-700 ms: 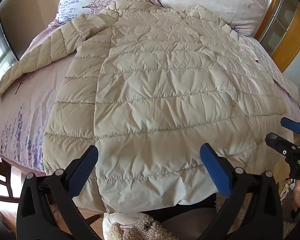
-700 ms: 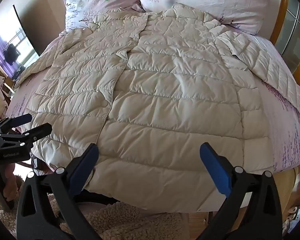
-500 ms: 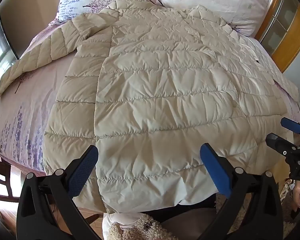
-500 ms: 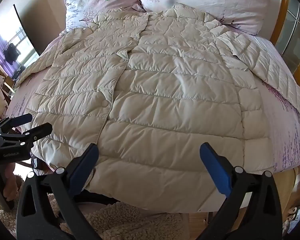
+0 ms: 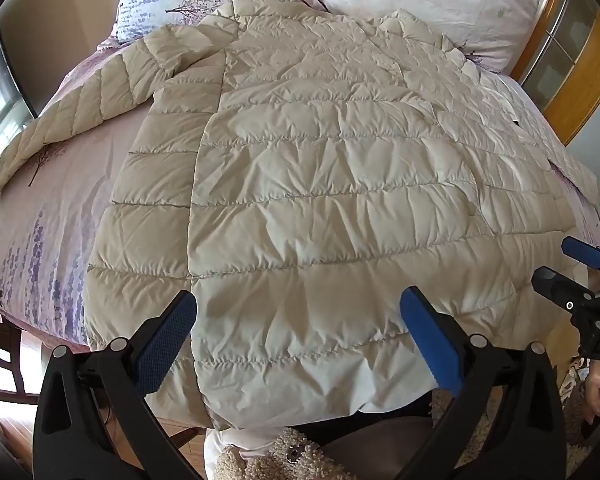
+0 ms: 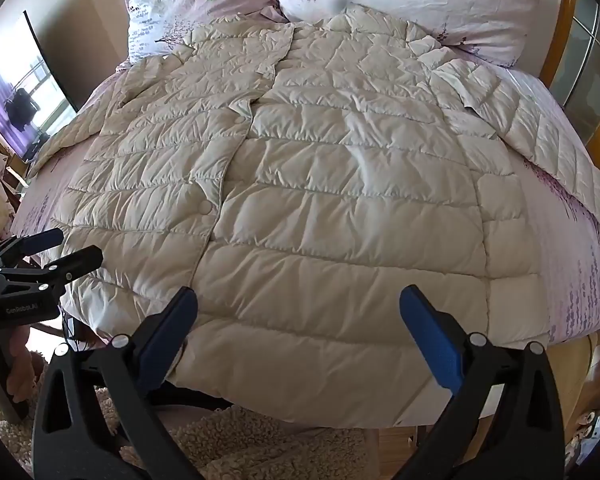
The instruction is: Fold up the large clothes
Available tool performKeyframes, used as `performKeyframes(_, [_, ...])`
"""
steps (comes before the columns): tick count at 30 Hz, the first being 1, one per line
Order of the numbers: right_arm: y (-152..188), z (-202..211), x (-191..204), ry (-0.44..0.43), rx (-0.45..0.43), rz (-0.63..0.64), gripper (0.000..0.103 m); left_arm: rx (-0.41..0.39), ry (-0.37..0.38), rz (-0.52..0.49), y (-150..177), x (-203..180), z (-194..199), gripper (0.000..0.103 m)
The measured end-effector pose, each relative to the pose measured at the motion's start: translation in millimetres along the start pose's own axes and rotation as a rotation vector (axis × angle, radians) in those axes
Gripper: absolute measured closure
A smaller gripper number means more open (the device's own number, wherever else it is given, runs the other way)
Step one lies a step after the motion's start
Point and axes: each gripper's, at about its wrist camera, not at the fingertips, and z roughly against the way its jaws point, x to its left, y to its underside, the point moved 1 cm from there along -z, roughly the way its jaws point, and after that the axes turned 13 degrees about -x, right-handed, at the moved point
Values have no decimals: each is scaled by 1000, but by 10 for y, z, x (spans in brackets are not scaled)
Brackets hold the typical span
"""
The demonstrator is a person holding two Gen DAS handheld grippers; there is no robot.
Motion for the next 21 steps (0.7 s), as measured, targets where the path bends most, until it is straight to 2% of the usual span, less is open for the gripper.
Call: performKeyframes(21, [-14,7,-16,-1,0,0,2,0,-4,-1,2,3,-28,1])
